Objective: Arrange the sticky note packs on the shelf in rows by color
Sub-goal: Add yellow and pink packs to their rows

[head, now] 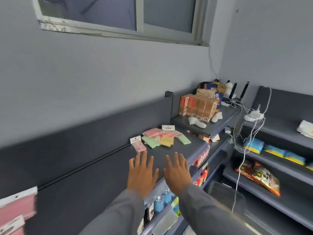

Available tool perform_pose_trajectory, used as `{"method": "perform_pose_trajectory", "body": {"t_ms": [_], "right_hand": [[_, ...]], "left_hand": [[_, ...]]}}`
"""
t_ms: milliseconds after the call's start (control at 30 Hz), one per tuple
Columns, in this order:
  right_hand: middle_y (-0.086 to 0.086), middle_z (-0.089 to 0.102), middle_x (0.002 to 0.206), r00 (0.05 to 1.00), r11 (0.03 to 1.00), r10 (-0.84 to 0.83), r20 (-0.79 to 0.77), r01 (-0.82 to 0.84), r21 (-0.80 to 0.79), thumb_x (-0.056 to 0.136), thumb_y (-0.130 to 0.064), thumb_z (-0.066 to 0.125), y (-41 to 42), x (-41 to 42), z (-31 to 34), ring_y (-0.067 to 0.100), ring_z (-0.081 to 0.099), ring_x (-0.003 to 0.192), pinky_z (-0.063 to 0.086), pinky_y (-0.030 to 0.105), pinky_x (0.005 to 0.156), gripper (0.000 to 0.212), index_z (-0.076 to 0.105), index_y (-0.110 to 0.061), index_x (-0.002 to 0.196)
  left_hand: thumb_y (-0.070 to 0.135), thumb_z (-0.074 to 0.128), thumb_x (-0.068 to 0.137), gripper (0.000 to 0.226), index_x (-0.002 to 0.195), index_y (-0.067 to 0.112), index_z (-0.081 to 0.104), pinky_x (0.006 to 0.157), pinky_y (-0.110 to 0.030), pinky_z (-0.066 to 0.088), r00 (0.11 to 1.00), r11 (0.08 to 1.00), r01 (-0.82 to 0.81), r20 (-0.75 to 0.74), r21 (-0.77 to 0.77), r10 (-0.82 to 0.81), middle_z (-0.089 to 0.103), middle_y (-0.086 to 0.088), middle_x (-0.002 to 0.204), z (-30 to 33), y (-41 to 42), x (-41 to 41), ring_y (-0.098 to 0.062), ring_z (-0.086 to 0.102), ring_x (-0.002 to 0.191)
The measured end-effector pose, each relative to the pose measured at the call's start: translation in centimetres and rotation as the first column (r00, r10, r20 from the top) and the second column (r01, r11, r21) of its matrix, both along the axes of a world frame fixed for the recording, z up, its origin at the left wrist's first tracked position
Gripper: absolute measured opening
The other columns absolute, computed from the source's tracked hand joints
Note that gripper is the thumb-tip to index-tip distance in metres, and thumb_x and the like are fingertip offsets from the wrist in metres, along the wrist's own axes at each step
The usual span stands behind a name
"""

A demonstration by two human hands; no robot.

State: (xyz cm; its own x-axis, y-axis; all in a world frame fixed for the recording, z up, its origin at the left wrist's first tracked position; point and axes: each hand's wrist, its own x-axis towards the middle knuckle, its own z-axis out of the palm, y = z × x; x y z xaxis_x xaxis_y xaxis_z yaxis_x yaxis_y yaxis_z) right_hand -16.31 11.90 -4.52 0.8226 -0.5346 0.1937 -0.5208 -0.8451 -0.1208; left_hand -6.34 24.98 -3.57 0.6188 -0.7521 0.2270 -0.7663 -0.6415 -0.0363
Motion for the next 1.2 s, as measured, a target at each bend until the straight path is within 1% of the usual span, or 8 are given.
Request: {"method": "perform_pose_trajectory", "body": {"t_ms": [200, 333, 600, 833, 933, 1067, 1133, 1200], "right_hand": [[0.021, 0.008, 0.164, 0.997, 0.998, -0.052, -0.05, 0.053, 0.015, 0.104, -0.043, 0.031, -9.7, 1.3, -1.3, 0.043, 0.004, 0.15, 0.009, 0.052, 0.122, 0.064, 0.01, -0.015, 0.158], [0.022, 0.018, 0.161, 0.995, 0.997, -0.082, -0.056, 0.081, -0.012, 0.102, -0.042, 0.038, -14.9, 4.2, -1.2, 0.044, 0.013, 0.148, 0.018, 0.052, 0.12, 0.064, 0.018, -0.014, 0.156], [0.018, 0.026, 0.156, 0.98, 0.985, -0.125, -0.157, 0.141, 0.098, 0.1, -0.034, 0.043, -23.8, 10.5, -1.7, 0.04, 0.03, 0.138, 0.03, 0.047, 0.114, 0.054, 0.03, -0.013, 0.149], [0.022, 0.036, 0.15, 0.983, 0.989, -0.092, -0.158, 0.109, 0.1, 0.095, -0.031, 0.048, -26.4, 14.1, -5.2, 0.043, 0.036, 0.133, 0.028, 0.05, 0.114, 0.05, 0.046, -0.011, 0.141], [0.024, 0.054, 0.131, 0.998, 0.999, -0.031, -0.053, 0.032, 0.002, 0.076, -0.022, 0.063, -26.1, 15.3, -5.8, 0.045, 0.048, 0.121, 0.037, 0.054, 0.109, 0.045, 0.065, -0.005, 0.118], [0.017, 0.06, 0.118, 0.992, 0.992, 0.124, 0.015, -0.125, 0.028, 0.071, -0.024, 0.065, -24.7, 15.6, -5.5, 0.038, 0.054, 0.105, 0.048, 0.046, 0.093, 0.033, 0.069, -0.008, 0.099], [0.013, 0.06, 0.116, 0.985, 0.984, 0.172, 0.01, -0.172, 0.041, 0.077, -0.026, 0.062, -24.5, 15.4, -5.7, 0.035, 0.053, 0.106, 0.048, 0.043, 0.092, 0.034, 0.069, -0.009, 0.105], [0.012, 0.057, 0.125, 0.971, 0.969, 0.238, -0.01, -0.236, 0.071, 0.087, -0.03, 0.054, -24.6, 15.2, -6.0, 0.034, 0.049, 0.119, 0.042, 0.042, 0.102, 0.043, 0.061, -0.008, 0.123]], "left_hand": [[0.058, 0.015, 0.094, 0.072, 0.147, 0.02, 0.047, 0.111, -0.059, 0.026, 0.999, 0.998, 0.012, 0.036, 0.062, -0.015, 0.036, -0.013, 0.158, -0.9, -9.3, 2.3, -0.036, 0.035, 0.143], [0.054, 0.041, 0.095, 0.055, 0.134, 0.019, 0.058, 0.106, -0.058, 0.031, 0.999, 0.996, 0.051, -0.002, 0.077, -0.051, 0.046, -0.013, 0.151, -1.1, -15.7, 6.1, -0.035, 0.044, 0.137], [0.059, 0.041, 0.096, 0.055, 0.135, 0.022, 0.048, 0.099, -0.044, 0.038, 0.996, 0.986, 0.034, -0.083, 0.165, -0.021, 0.055, -0.01, 0.135, -2.8, -26.1, 11.2, -0.031, 0.048, 0.126], [0.026, 0.044, 0.096, 0.032, 0.123, 0.017, 0.059, 0.084, -0.04, 0.047, 0.995, 0.984, 0.019, -0.103, 0.178, 0.0, 0.061, -0.008, 0.122, -2.3, -27.0, 13.2, -0.029, 0.051, 0.118], [0.015, 0.05, 0.095, 0.041, 0.136, 0.018, 0.048, 0.085, -0.043, 0.049, 0.992, 0.987, 0.073, -0.114, 0.145, -0.057, 0.058, -0.01, 0.128, -1.8, -26.0, 14.1, -0.03, 0.055, 0.118], [0.004, 0.056, 0.088, 0.07, 0.151, 0.02, 0.03, 0.09, -0.043, 0.051, 0.996, 0.985, 0.074, -0.067, 0.154, -0.064, 0.044, -0.01, 0.147, -1.4, -23.9, 14.2, -0.031, 0.051, 0.127], [0.004, 0.067, 0.079, 0.075, 0.148, 0.019, 0.04, 0.077, -0.04, 0.054, 0.999, 0.996, 0.022, -0.028, 0.082, -0.02, 0.05, -0.008, 0.14, -1.0, -23.0, 13.7, -0.028, 0.057, 0.119], [0.01, 0.081, 0.062, 0.062, 0.121, 0.018, 0.064, 0.049, -0.036, 0.049, 0.999, 0.999, -0.034, 0.035, 0.029, 0.033, 0.06, -0.006, 0.109, -0.8, -22.2, 12.7, -0.025, 0.066, 0.088]]}}
